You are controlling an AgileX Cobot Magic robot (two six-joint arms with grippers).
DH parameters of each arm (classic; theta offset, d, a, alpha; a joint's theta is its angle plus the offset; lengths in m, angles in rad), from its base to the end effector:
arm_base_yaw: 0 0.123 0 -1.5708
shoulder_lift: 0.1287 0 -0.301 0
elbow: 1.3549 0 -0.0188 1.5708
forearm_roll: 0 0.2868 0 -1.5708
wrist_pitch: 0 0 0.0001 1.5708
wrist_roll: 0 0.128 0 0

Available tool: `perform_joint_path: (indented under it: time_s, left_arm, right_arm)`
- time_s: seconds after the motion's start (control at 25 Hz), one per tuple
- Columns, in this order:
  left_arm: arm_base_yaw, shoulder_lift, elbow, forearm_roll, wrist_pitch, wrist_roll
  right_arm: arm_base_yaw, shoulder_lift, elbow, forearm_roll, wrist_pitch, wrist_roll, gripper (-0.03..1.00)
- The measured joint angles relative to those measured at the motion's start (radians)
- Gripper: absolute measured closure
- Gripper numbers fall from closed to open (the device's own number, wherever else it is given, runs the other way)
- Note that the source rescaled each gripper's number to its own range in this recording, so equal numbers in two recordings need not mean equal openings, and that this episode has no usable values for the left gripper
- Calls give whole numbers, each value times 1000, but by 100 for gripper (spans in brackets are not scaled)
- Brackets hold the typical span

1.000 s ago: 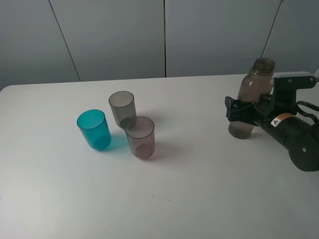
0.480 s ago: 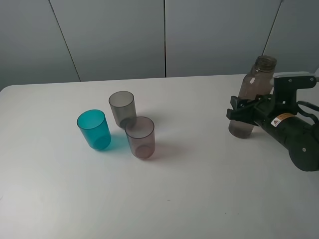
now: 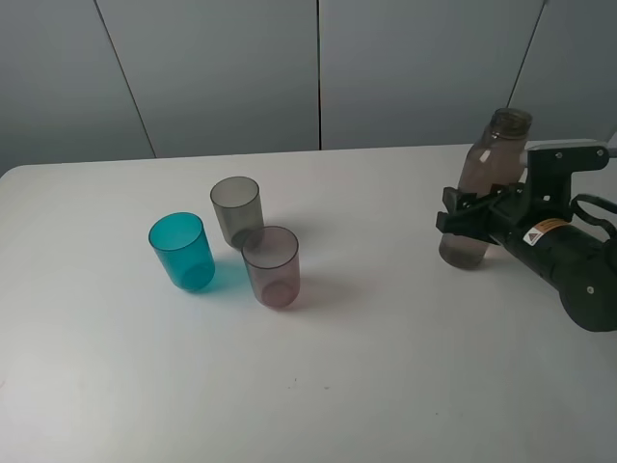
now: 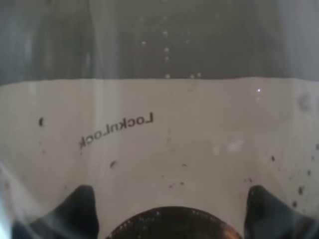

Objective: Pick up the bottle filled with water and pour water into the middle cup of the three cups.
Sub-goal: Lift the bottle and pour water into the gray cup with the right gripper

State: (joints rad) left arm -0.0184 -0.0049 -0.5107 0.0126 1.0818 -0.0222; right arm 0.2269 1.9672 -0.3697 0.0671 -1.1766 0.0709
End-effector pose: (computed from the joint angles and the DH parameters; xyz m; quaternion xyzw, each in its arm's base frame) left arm 0.0405 0.0007 0.2792 -0.0020 0.8546 -0.0043 0.5192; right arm 0.3015 0.0615 0.0563 -0.0351 0.8140 0.0684 0.5757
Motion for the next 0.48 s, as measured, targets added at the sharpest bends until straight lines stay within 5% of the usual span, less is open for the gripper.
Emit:
perform_joint_path:
  time_s: [0.2, 0.48]
  left_arm:
    - [0, 0, 0, 0, 0, 0]
    - [0, 0, 0, 0, 0, 0]
  right_arm:
    - [0, -119, -29, 0, 46, 0, 96]
    - [0, -241, -221, -58, 380, -4, 96]
